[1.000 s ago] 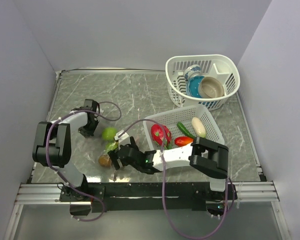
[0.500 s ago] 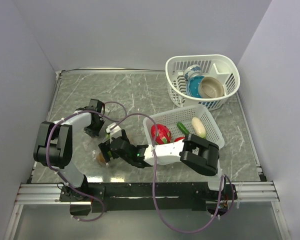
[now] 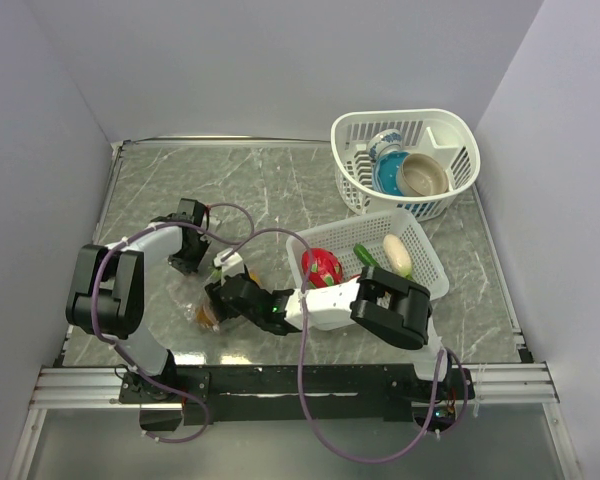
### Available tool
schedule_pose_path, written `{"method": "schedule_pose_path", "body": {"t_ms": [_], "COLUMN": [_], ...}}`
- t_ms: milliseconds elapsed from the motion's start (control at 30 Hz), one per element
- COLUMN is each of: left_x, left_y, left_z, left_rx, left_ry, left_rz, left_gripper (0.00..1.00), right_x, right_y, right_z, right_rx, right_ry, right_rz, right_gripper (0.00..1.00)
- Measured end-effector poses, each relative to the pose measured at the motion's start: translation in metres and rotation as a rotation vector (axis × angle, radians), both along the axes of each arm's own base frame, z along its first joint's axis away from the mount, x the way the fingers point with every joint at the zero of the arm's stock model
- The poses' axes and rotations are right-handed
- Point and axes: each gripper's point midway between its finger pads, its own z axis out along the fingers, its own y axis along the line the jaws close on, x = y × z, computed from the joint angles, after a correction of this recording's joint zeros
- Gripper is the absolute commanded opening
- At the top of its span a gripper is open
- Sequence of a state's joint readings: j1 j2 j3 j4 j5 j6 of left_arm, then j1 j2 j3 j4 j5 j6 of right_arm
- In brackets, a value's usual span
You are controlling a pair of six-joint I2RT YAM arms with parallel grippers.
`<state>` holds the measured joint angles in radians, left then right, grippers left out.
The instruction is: Open the zip-top bag and remove the fake food
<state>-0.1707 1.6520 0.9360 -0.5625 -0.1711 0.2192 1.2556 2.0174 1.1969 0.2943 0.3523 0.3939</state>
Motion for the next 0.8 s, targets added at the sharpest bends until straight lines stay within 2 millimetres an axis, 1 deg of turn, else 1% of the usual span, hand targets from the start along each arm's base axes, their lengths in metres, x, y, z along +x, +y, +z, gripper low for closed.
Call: {"method": "schedule_pose_path", "body": {"t_ms": [133,200,300,333,400,467,600,633,700,733,800], "left_x": [0.0,0.0,0.001,0.001,0.002,0.007,0.017,0.018,0.018,0.018,0.018], "left_y": [0.0,0.0,0.002,0.004,0.008,0.016,0.033,0.035,0.035,0.035,0.035], "left_z": [0.0,0.0,0.0,0.0,-0.001,0.0,0.0,0.0,0.0,0.0,0.001], "left_rx": [0.001,0.004,0.01,0.009,0.001,-0.012,-0.028,-0.033,-0.039,-0.04,-0.041], "left_ry": [0.0,-0.001,-0.003,-0.002,0.0,0.0,-0.019,-0.021,-0.023,-0.023,-0.024], "left_rz": [-0.002,-0.002,0.001,0.008,0.024,0.053,0.114,0.119,0.122,0.119,0.116], "left_gripper": [0.01,0.01,0.01,0.01,0.01,0.01,0.01,0.01,0.01,0.01,0.01], "right_x": [-0.001,-0.003,-0.011,-0.015,-0.02,-0.025,-0.029,-0.029,-0.026,-0.023,-0.008], "right_y": [-0.006,-0.016,-0.042,-0.055,-0.074,-0.094,-0.126,-0.134,-0.151,-0.16,-0.184], "right_z": [0.003,0.004,0.009,0.014,0.029,0.049,0.087,0.097,0.115,0.12,0.128], "right_rx": [-0.001,-0.014,-0.036,-0.045,-0.034,-0.005,0.065,0.083,0.112,0.12,0.128], "right_ry": [-0.003,0.0,0.009,0.011,0.012,0.009,-0.008,-0.016,-0.04,-0.045,-0.051], "right_rz": [-0.002,-0.005,-0.011,-0.019,-0.032,-0.05,-0.098,-0.116,-0.168,-0.201,-0.308], "right_gripper": [0.54,0.52,0.51,0.51,0.52,0.52,0.52,0.44,0.32,0.22,0.19]}}
